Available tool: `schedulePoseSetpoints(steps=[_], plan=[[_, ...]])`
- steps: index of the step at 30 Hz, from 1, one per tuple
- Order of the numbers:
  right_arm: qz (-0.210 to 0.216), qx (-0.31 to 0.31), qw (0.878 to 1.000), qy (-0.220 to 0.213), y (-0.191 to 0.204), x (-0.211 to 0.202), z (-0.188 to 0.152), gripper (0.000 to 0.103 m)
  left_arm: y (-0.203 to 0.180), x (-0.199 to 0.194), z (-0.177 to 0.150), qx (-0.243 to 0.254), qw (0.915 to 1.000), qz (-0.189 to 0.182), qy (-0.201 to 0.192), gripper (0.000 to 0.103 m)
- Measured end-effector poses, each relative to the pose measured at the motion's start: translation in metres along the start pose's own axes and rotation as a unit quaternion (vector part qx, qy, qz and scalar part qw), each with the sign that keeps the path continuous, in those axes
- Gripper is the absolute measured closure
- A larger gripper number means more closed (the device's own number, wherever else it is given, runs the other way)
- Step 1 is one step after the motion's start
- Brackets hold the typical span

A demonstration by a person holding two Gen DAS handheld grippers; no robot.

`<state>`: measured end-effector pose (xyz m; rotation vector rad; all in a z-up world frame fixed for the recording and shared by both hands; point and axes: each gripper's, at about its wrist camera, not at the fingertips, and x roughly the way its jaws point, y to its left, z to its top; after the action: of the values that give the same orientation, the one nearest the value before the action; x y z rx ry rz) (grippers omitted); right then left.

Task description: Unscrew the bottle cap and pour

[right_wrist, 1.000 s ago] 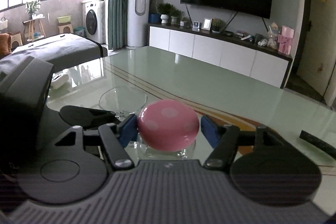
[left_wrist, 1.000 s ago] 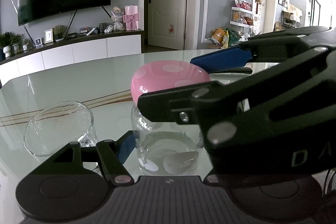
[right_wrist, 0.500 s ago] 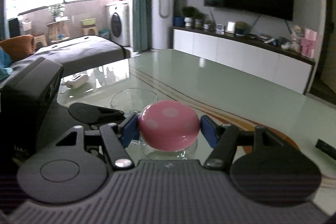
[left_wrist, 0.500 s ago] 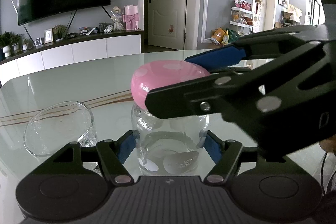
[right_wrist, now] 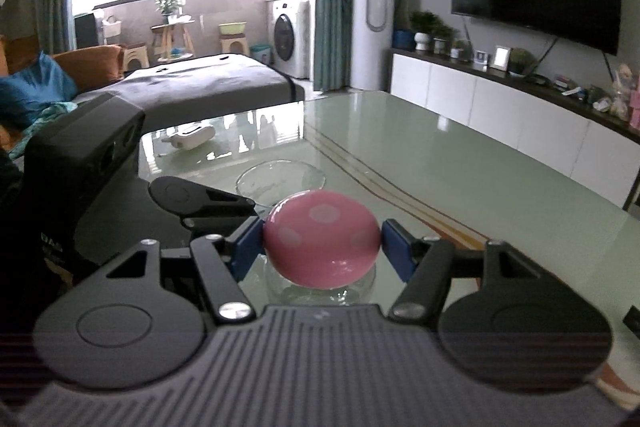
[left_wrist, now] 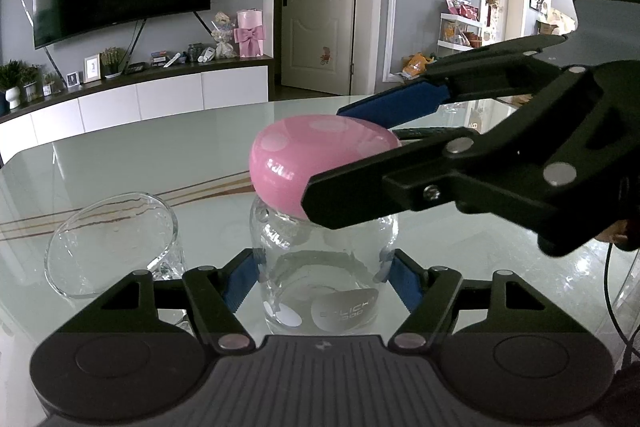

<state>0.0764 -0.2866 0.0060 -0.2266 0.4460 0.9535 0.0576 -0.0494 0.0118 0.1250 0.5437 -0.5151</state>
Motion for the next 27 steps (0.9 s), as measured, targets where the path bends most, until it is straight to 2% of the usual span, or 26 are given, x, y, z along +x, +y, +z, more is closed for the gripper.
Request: schedulePoseSetpoints(steps=[5, 12, 24, 27], plan=[[0.011, -0.009, 1.0, 0.01, -0.007, 0.0, 0.004, 0.037, 0.001, 0.0, 0.0, 0.0, 1.0, 0.0, 0.0, 0.029], [-0.002, -0.009, 1.0, 0.008, -0.005, 0.001, 0.003, 0.031, 0.001, -0.001, 0.0, 0.0, 1.0, 0.0, 0.0, 0.029], [-0.039, 0.021, 0.999, -0.023, 0.001, -0.01, -0.004, 0.027, 0.0, -0.001, 0.0, -0.001, 1.0, -0.001, 0.0, 0.029], [-0.068, 0.033, 0.996, -0.036, 0.008, -0.011, -0.002, 0.027, 0.001, -0.001, -0.001, -0.001, 1.0, -0.001, 0.0, 0.029]])
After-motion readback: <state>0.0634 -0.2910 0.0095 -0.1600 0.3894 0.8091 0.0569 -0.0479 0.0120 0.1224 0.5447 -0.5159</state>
